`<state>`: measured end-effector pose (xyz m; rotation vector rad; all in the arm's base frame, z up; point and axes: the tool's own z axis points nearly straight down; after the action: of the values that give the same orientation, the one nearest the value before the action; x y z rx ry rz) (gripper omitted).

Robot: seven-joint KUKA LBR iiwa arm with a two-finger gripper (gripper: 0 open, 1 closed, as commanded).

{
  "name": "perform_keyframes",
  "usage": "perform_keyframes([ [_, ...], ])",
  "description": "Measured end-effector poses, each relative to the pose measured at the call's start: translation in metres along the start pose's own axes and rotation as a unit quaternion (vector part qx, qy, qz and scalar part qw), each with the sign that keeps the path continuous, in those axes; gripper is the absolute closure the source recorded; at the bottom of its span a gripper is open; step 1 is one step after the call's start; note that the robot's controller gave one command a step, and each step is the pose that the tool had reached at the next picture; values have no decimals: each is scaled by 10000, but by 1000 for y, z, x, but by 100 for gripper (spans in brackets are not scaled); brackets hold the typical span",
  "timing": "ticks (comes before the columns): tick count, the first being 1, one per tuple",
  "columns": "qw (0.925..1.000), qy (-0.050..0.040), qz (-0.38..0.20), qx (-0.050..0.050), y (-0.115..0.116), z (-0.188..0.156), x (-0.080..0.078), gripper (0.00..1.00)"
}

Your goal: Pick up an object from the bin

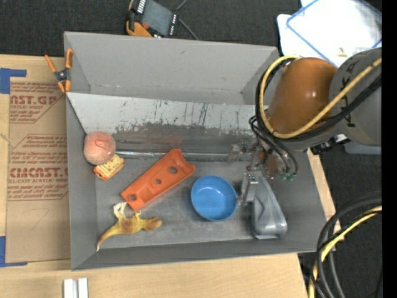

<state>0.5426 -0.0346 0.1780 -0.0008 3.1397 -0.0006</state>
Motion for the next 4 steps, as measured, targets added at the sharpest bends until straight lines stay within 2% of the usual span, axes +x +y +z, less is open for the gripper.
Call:
perform_keyframes([
  [1, 10000, 0, 0, 0, 0, 0, 0, 0],
  [2, 9989, -4, -471, -1, 15, 69, -10, 0],
  [4, 9977, -41, -680, 10, 18, 78, -13, 0],
])
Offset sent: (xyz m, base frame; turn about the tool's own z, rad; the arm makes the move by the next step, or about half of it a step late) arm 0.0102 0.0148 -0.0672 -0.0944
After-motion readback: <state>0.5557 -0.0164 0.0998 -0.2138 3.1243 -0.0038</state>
